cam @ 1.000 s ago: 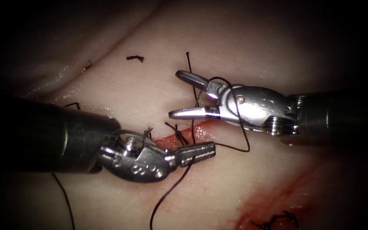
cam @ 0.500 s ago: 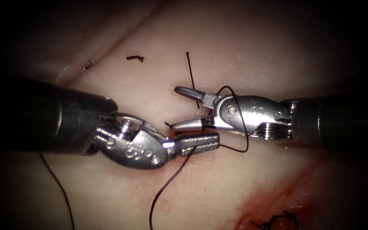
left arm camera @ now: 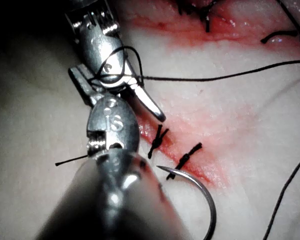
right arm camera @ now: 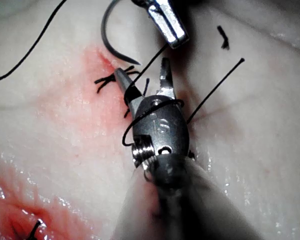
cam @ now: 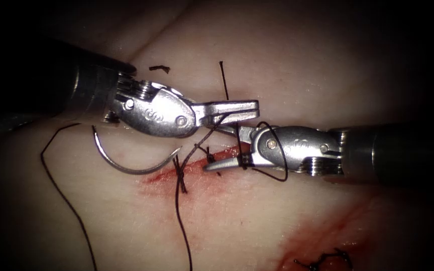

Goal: Wound Closure

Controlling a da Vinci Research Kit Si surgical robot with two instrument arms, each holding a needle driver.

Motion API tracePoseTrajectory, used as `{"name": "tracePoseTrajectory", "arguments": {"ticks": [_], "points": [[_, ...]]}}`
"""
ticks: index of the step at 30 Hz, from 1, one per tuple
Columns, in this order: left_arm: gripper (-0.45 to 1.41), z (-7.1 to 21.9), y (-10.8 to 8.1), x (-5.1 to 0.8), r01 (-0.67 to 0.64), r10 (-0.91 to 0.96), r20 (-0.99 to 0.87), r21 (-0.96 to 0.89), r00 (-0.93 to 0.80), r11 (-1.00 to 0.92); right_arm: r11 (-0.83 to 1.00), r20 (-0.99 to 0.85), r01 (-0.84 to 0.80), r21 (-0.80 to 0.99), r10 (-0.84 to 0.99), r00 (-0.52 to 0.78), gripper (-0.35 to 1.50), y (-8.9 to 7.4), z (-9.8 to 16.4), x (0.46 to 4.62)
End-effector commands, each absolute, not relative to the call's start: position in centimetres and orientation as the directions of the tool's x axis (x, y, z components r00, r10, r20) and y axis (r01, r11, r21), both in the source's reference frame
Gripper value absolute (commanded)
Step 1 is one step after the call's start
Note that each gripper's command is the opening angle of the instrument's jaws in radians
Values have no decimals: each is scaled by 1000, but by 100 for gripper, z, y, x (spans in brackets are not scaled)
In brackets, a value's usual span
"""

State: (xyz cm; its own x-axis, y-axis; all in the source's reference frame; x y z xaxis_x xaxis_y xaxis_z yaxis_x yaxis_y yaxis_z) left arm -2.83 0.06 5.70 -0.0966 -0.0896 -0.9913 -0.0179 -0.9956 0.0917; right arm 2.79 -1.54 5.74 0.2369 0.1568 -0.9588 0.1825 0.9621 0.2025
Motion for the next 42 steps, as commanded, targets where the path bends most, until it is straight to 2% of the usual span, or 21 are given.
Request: {"name": "tracePoseTrajectory", "arguments": {"ticks": [1,8,11,15,16,22,31,32,35,36,38,42], "points": [[-45,580,9,-288,-20,-85,-992,88,-96,-996,955,-958,211,206,154,240,81,-163,575,287],[-45,610,34,-279,-32,-101,-989,105,-110,-994,927,-972,316,203,150,184,62,-176,568,287],[-45,629,32,-276,-35,-100,-988,105,-114,-994,919,-974,329,216,180,137,62,-177,568,285],[-45,645,24,-275,-36,-100,-988,104,-114,-994,916,-973,329,230,207,104,49,-176,568,284],[-45,658,12,-274,-37,-93,-989,98,-114,-995,914,-967,318,250,250,41,27,-172,568,282],[-45,672,-9,-262,-28,-100,-989,103,-108,-994,921,-927,230,313,349,-134,17,-162,573,277],[-45,675,-28,-250,-21,-104,-989,106,-106,-994,915,-889,167,366,397,-227,15,-154,576,274],[-45,675,-31,-250,-22,-106,-989,108,-107,-994,913,-884,158,376,405,-233,19,-152,577,274],[-45,676,-47,-254,-36,-114,-986,119,-122,-992,905,-870,113,409,425,-252,66,-147,577,274],[-45,677,-53,-258,-23,-117,-982,122,-151,-992,894,-857,80,442,447,-258,106,-143,575,277],[-45,679,-61,-263,-6,-121,-976,124,-179,-992,882,-847,62,467,467,-253,116,-140,575,278],[-45,682,-77,-270,19,-132,-968,131,-216,-991,878,-844,38,478,470,-257,116,-134,572,276]]}}
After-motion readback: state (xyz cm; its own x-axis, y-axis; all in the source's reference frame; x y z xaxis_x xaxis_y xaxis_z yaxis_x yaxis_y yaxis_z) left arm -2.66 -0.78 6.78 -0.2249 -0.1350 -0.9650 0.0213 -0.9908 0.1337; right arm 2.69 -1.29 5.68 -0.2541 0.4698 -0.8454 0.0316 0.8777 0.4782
